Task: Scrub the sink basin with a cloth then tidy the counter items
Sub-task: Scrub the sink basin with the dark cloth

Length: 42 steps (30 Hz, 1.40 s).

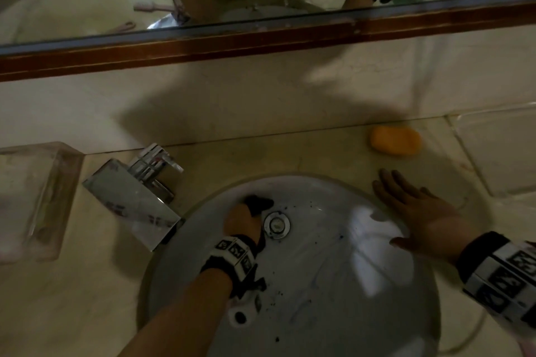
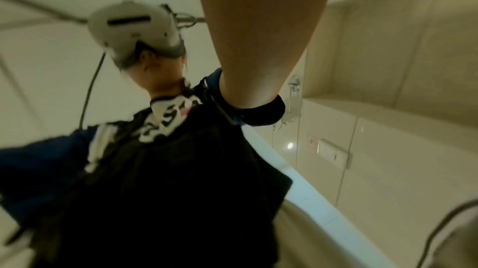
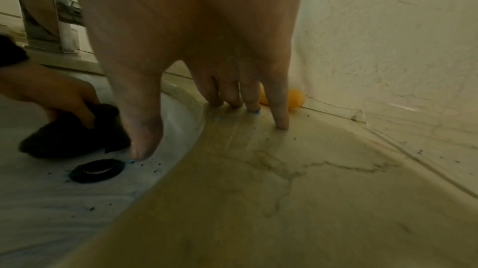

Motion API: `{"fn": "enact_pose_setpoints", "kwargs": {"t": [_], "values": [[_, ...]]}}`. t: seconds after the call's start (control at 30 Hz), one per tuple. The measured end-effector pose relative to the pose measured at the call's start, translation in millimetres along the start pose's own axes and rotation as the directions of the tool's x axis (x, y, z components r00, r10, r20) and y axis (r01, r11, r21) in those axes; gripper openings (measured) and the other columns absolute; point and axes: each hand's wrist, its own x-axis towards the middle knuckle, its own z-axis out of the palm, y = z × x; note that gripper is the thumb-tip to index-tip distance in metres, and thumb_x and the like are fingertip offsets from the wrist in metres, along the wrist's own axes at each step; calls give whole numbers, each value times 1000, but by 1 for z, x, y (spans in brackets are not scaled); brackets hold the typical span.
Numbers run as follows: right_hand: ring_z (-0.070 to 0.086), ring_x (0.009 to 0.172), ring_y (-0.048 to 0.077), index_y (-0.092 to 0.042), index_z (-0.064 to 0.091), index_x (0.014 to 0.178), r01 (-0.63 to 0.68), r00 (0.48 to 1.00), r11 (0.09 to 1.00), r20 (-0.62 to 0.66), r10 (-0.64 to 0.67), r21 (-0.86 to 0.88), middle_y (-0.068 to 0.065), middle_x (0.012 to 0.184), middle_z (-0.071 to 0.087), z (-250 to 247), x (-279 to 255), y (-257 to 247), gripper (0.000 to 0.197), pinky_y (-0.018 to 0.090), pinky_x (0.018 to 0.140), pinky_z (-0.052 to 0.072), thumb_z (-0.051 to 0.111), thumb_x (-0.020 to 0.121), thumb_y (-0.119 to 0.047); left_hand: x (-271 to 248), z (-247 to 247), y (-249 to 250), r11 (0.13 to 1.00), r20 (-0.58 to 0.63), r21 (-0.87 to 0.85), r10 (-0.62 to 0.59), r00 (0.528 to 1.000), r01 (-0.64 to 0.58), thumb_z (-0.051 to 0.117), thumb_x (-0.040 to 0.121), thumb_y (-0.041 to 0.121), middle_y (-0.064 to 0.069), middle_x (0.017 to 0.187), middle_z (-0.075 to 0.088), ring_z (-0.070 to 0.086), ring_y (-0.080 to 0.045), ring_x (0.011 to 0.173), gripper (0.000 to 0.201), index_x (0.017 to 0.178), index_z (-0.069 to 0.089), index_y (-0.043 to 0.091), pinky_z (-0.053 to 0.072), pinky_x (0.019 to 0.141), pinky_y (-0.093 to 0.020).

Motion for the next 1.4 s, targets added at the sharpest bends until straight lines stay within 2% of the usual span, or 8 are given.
{"fn": "enact_pose_setpoints", "kwargs": {"t": [0.4,0.57,0.7,0.83,0.97,1.03,1.13,1.4], "values": [[-22,146,23,-10,-35,126,-15,1000,999,14,15,-28,0,135,-45,2,1,-1,106,44,121,7,55,87,-50,2,48,46,931,306,254,180,935,-262,37,102,27,-13,143,47,44,-27,131,40,136,46,6,32,113,-34],[-24,143,19,-11,-35,126,-12,1000,1000,2,12,-19,0,135,-45,3,2,-1,107,43,121,8,56,86,-49,-30,54,62,867,422,273,281,862,-417,46,96,9,-19,129,58,55,-32,119,30,123,57,1,45,100,-40],[-22,145,21,-12,-33,134,-4,1000,1000,-9,4,-19,-1,135,-45,3,2,-1,108,44,121,9,56,86,-49,-26,39,47,960,383,36,243,891,-278,52,94,20,-14,123,62,59,-26,112,30,120,60,8,47,97,-31],[-21,146,23,-9,-34,128,-4,1000,1000,-2,4,-21,0,133,-45,1,1,-3,106,44,121,9,56,86,-47,-22,10,25,969,190,-80,246,951,-235,46,98,24,1,73,59,45,-6,62,22,90,64,15,47,68,-19],[-21,146,23,-10,-35,125,3,1000,1000,-15,-3,-26,1,135,-45,1,-1,-3,106,45,121,10,56,86,-47,4,-4,-9,973,66,-169,-147,987,157,50,96,11,-8,63,53,43,-16,56,40,56,46,12,47,59,-28],[-21,146,23,-9,-35,125,5,1000,1000,-17,-5,-15,1,139,-44,1,-2,-2,106,45,121,11,56,86,-46,15,-8,-16,939,136,-217,-240,961,265,55,94,13,-23,100,66,62,-31,86,18,80,62,5,54,85,-40],[-21,146,23,-7,-35,125,4,1000,1000,-12,-4,1,1,137,-44,0,-2,-2,105,45,121,10,55,87,-45,28,-7,-11,942,254,-117,-278,926,315,52,94,39,-14,144,47,47,-33,130,53,138,46,11,40,109,-39],[-25,143,21,-17,-24,146,20,1000,1000,-21,-20,-11,1,134,-45,3,2,-1,103,46,120,10,56,87,-46,22,18,53,941,252,-204,-216,943,270,53,94,37,-14,148,40,42,-32,134,60,143,35,8,34,114,-35]]}}
